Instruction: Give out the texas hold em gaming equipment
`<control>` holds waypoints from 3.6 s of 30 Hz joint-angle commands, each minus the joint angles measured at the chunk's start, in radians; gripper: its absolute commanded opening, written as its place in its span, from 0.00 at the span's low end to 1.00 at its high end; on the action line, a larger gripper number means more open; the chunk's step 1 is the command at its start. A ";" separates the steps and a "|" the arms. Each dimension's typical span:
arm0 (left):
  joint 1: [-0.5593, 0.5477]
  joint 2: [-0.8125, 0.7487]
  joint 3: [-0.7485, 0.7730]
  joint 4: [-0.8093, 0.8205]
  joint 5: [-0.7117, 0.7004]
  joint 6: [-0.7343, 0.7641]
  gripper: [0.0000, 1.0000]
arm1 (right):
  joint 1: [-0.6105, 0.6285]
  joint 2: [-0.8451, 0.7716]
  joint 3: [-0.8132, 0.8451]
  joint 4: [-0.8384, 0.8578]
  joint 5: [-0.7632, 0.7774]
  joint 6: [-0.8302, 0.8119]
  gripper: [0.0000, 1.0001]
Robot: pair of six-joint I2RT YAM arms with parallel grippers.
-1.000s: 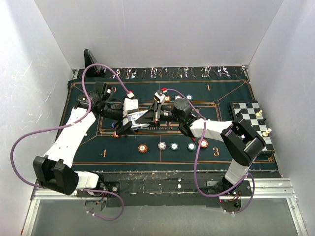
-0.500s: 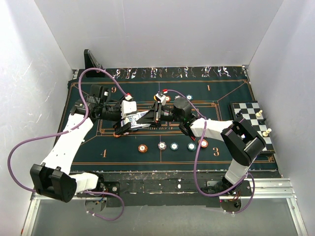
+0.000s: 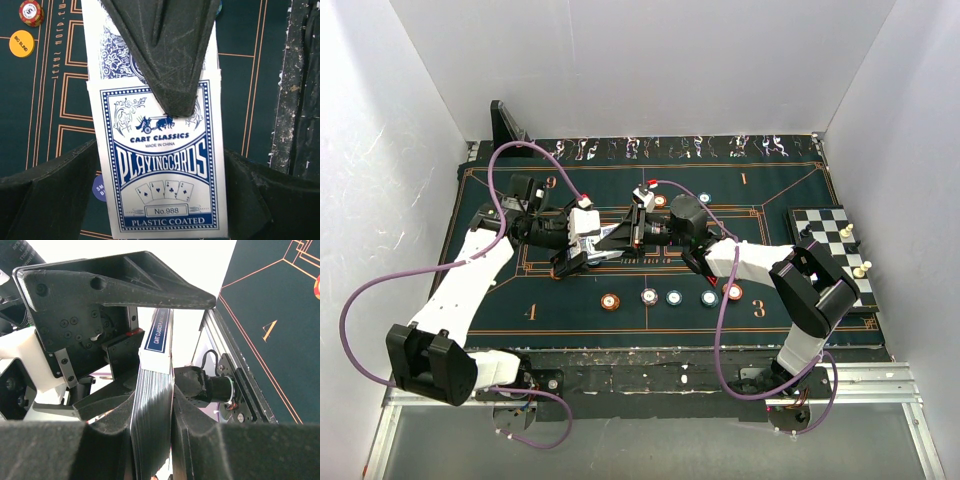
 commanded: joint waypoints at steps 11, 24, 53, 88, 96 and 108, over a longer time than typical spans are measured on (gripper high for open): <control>0.006 -0.040 -0.012 0.040 0.007 0.008 0.70 | 0.021 -0.011 0.065 -0.017 -0.004 -0.017 0.24; 0.006 0.003 0.014 -0.064 0.039 0.060 0.37 | 0.023 -0.008 0.065 -0.028 -0.012 -0.026 0.24; 0.008 -0.041 -0.062 -0.034 0.050 -0.026 0.00 | -0.019 -0.148 0.084 -0.422 0.007 -0.272 0.66; 0.006 -0.064 -0.016 -0.021 0.115 -0.072 0.00 | -0.089 -0.229 0.039 -0.559 0.040 -0.353 0.48; 0.006 -0.067 -0.018 -0.014 0.122 -0.081 0.00 | -0.092 -0.237 0.032 -0.574 0.047 -0.361 0.46; 0.006 -0.074 -0.021 -0.012 0.133 -0.084 0.00 | -0.052 -0.183 0.128 -0.628 0.051 -0.381 0.66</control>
